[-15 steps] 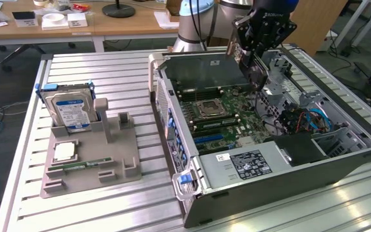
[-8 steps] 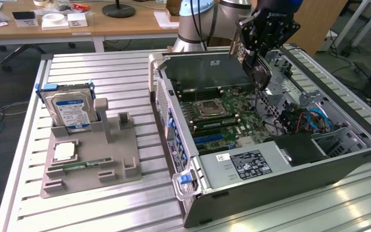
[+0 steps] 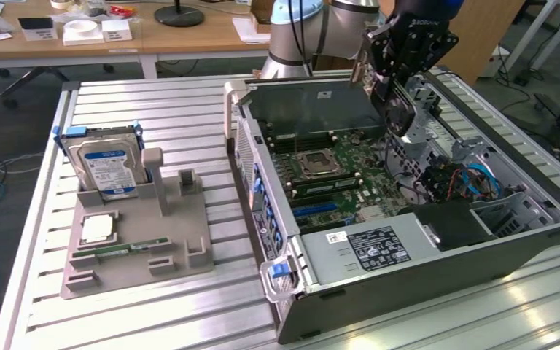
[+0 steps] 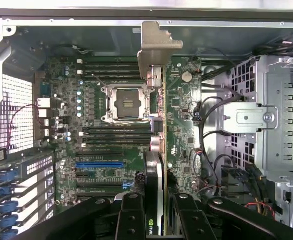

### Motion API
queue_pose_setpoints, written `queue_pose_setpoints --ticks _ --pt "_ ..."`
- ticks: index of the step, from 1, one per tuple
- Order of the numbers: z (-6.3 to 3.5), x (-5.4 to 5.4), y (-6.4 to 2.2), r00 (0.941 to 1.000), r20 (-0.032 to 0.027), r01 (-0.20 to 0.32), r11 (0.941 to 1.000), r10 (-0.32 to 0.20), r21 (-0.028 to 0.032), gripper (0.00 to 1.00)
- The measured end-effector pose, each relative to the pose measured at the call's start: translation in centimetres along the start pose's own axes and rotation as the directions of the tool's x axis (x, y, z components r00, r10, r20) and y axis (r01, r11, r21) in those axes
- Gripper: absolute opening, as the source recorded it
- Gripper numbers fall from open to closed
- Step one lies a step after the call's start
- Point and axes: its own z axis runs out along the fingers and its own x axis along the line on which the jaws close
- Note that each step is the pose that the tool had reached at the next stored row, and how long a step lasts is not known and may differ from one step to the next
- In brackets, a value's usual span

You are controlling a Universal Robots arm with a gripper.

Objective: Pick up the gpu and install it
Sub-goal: 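Pick up the gpu and move the gpu toward the slot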

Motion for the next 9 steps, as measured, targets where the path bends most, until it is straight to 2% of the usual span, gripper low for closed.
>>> queue_pose_setpoints --ticks 9 --pt "0.02 -0.74 0.02 1.0000 0.0000 0.000 1.0000 0.000 0.0000 0.27"
